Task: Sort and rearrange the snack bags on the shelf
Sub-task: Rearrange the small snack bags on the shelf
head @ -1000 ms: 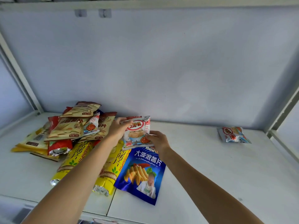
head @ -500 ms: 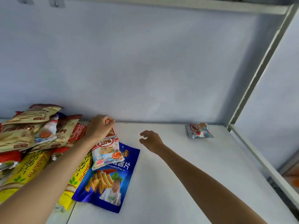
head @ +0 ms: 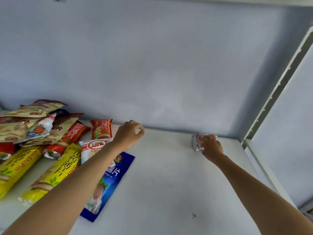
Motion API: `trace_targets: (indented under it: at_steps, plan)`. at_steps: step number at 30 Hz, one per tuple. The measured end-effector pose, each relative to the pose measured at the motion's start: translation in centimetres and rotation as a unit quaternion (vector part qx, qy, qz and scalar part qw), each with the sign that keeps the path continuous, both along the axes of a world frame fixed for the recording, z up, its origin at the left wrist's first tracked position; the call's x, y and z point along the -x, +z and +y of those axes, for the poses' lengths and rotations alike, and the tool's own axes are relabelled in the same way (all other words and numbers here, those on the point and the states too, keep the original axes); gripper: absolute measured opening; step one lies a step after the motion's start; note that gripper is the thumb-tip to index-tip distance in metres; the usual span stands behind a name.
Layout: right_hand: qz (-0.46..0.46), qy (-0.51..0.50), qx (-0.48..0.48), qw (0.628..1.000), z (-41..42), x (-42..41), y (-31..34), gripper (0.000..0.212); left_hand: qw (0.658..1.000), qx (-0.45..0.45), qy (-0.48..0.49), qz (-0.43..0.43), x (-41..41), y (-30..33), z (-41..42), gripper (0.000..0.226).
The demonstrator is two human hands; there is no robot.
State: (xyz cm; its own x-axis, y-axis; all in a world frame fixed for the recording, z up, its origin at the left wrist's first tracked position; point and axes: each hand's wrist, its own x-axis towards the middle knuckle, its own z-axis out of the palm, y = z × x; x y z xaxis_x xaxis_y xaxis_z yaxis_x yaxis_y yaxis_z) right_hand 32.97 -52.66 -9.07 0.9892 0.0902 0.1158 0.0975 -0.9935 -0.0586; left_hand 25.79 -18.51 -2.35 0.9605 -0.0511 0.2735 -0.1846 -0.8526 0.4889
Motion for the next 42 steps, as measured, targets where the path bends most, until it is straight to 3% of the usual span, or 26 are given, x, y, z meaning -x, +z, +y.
trace_targets:
  at_steps: [4, 7, 9, 11, 12, 14, 16, 20, 23, 28, 31, 34, 36, 39, 42]
  plan:
    - [0.026, -0.008, 0.022, 0.999, -2.0, -1.4, -1.5, 0.065, 0.999, 0.029, 0.017, 0.02, 0.6, -0.7, -0.8, 0.022]
    - [-0.024, 0.009, 0.013, 1.0, -2.7, -1.4, -2.5, 0.048, 0.999, 0.033, 0.029, 0.028, 1.0, -1.5, -1.2, 0.021]
    - [-0.028, 0.027, -0.06, 0.997, -2.6, -1.0, -2.3, 0.04, 0.998, 0.038, 0.035, 0.036, 1.1, -1.9, -1.5, 0.021]
    - [0.004, 0.046, -0.194, 0.98, -1.9, -0.3, -1.6, 0.037, 0.997, 0.052, 0.044, 0.045, 0.8, -2.2, -2.3, 0.022]
    - [0.019, 0.048, -0.302, 0.952, -1.4, 0.2, -1.0, 0.035, 0.995, 0.069, 0.049, 0.051, 0.6, -2.2, -2.7, 0.023]
    - [0.065, 0.042, -0.53, 0.845, -0.1, 1.2, 0.2, 0.031, 0.986, 0.135, 0.064, 0.071, 0.1, -2.1, -3.9, 0.026]
    - [0.118, 0.062, -0.659, 0.741, 0.7, 2.5, 1.4, 0.026, 0.969, 0.215, 0.08, 0.095, -0.1, -1.7, -5.2, 0.034]
    - [0.221, 0.122, -0.767, 0.59, 1.2, 4.6, 2.8, 0.024, 0.925, 0.346, 0.066, 0.145, 0.0, -0.4, -7.7, 0.055]
    - [0.284, 0.128, -0.777, 0.547, 1.3, 5.6, 3.3, 0.035, 0.888, 0.424, 0.018, 0.178, 0.6, 0.9, -9.3, 0.046]
    - [0.324, 0.124, -0.764, 0.545, 1.2, 7.1, 3.6, 0.056, 0.86, 0.472, -0.038, 0.192, 1.7, 2.5, -11.1, 0.015]
    - [0.33, 0.12, -0.767, 0.538, 1.2, 8.3, 3.8, 0.057, 0.866, 0.461, -0.047, 0.187, 2.6, 2.9, -11.4, 0.015]
    - [0.319, 0.117, -0.759, 0.555, 1.2, 9.2, 3.7, 0.048, 0.87, 0.456, -0.039, 0.185, 3.7, 2.6, -11.2, 0.018]
    - [0.263, 0.058, -0.756, 0.597, 2.1, 9.6, 4.0, 0.038, 0.869, 0.464, -0.009, 0.172, 4.4, 2.3, -11.0, 0.018]
    - [0.057, -0.119, -0.706, 0.696, 4.2, 10.6, 4.4, 0.03, 0.861, 0.487, 0.064, 0.134, 5.3, 2.2, -10.8, 0.012]
    - [-0.097, -0.026, -0.612, 0.784, 7.4, 13.5, 5.6, 0.031, 0.851, 0.496, 0.145, 0.087, 5.9, 2.2, -9.9, 0.008]
